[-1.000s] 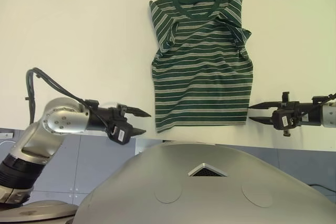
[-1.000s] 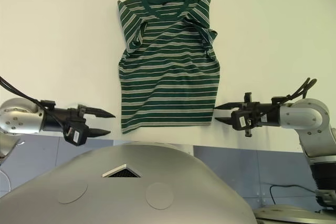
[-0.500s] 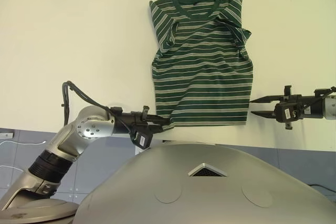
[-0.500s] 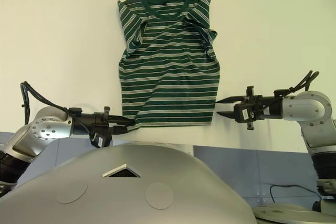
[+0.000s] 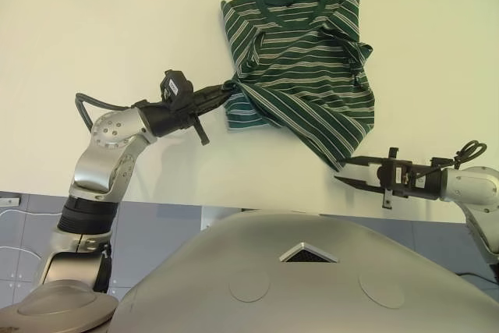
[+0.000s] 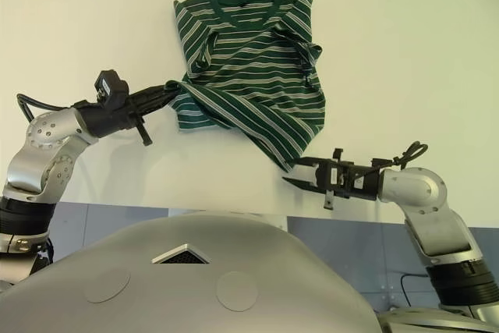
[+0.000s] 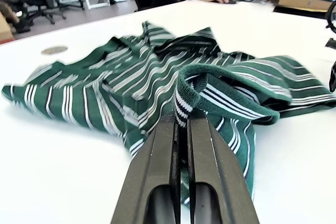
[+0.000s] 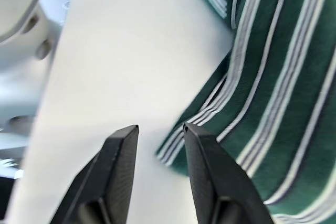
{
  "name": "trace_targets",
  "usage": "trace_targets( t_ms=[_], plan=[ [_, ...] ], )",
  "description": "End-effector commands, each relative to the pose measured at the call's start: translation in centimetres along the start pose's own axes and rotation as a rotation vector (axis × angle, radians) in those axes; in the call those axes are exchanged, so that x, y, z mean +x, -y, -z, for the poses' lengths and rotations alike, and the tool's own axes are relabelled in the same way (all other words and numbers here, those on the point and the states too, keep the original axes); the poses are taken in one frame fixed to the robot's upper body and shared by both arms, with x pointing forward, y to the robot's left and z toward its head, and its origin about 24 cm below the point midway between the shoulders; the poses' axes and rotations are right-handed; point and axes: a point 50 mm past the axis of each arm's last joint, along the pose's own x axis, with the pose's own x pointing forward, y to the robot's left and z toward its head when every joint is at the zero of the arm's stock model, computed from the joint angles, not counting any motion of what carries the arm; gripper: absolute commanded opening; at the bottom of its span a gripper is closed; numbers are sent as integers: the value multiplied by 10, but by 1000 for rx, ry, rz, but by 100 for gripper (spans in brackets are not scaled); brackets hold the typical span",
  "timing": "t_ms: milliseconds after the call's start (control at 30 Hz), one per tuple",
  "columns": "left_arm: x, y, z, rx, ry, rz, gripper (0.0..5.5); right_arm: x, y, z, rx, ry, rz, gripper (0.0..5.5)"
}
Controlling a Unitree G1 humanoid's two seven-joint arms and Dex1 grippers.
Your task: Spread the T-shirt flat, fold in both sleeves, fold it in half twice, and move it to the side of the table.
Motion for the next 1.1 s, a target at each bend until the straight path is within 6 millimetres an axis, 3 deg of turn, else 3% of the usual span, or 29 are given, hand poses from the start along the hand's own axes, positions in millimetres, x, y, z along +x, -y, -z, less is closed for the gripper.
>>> trace_targets(
  t_ms=[33,300,500,633,667,933,1033,1100],
  plan=[
    [1,-14,15,2,-104,-99,2,4,14,1,-77,-27,106,159],
    [5,-23,25,6,-146,-141,2,-1,8,3,-75,-55,-25,159],
    [8,-19,28,-1,-155,-111,2,10,6,5,-330,-141,-160,159],
    [9,-19,28,0,-162,-92,2,16,11,12,-383,-191,-175,159],
    [9,-19,28,1,-163,-89,2,16,11,14,-370,-200,-180,159],
    [13,-17,28,3,-168,-64,0,16,7,18,-150,-162,-173,10],
    [9,-15,24,10,-158,-7,0,11,17,5,-33,-96,-142,2],
    [-4,-7,12,1,-153,137,0,-2,23,-13,76,-64,-195,2]
  ],
)
